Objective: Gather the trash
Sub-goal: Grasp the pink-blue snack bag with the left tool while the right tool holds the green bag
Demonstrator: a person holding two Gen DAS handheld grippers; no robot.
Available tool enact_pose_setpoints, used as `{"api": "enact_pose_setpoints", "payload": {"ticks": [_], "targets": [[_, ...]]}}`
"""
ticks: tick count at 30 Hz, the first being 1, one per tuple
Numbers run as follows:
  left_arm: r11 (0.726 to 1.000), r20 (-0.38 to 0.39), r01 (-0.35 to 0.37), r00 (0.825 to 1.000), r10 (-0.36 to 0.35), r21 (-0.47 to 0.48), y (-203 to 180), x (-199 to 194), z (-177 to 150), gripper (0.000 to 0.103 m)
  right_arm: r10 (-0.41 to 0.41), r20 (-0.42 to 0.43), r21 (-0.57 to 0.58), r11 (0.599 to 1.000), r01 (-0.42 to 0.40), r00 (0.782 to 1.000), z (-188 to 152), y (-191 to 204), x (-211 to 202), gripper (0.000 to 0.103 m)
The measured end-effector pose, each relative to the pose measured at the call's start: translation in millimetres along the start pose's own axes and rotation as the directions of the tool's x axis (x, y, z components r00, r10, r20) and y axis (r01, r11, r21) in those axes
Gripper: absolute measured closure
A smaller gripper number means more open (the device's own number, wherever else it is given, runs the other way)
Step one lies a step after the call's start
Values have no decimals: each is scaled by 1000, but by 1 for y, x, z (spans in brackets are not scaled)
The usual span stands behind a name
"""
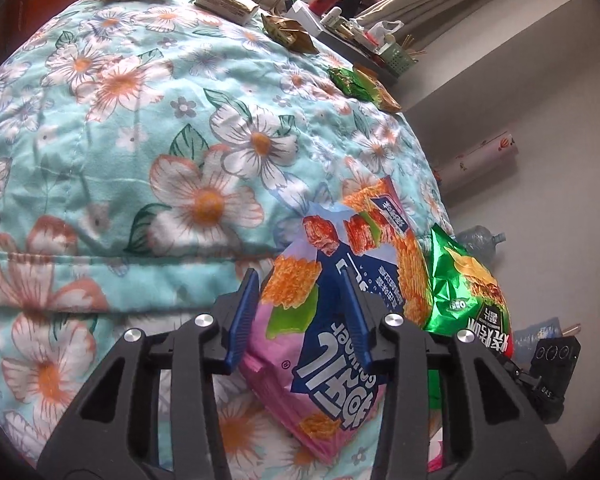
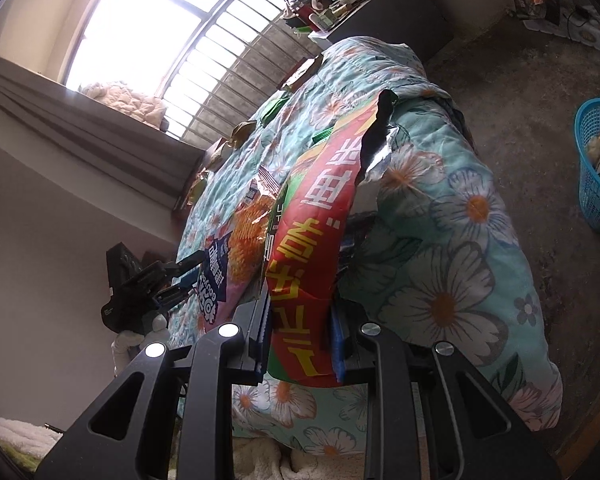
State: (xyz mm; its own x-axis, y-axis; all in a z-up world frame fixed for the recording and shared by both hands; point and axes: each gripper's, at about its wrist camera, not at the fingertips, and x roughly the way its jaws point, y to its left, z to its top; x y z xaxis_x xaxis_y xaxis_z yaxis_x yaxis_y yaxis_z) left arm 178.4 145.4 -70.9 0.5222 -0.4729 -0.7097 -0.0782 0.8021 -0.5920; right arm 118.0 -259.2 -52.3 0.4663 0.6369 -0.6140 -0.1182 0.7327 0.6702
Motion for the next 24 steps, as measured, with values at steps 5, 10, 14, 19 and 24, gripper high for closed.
{"api": "enact_pose_setpoints", "payload": {"ticks": [5, 10, 14, 19, 24], "targets": [[981, -68, 193, 979, -191, 18, -7, -26, -39, 66, -10, 7, -12, 1000, 10, 1000, 2, 0, -1, 79], [929, -147, 370, 919, -366, 0, -17, -30, -77, 60, -8, 7, 7, 1000, 8, 1000, 0, -6, 1, 79], [965, -158, 260, 952, -263, -43, -12, -11, -81, 59, -3, 5, 21, 1000, 3, 1000, -2, -8, 2, 79], [976, -120, 195, 971, -206, -99, -4, 0, -64, 50, -13, 10, 9, 1000, 13, 1000, -4, -5, 0, 79], [978, -135, 198, 969, -206, -69, -16, 14, -42, 34, -13, 11, 23, 1000, 13, 1000, -5, -9, 3, 79]]}}
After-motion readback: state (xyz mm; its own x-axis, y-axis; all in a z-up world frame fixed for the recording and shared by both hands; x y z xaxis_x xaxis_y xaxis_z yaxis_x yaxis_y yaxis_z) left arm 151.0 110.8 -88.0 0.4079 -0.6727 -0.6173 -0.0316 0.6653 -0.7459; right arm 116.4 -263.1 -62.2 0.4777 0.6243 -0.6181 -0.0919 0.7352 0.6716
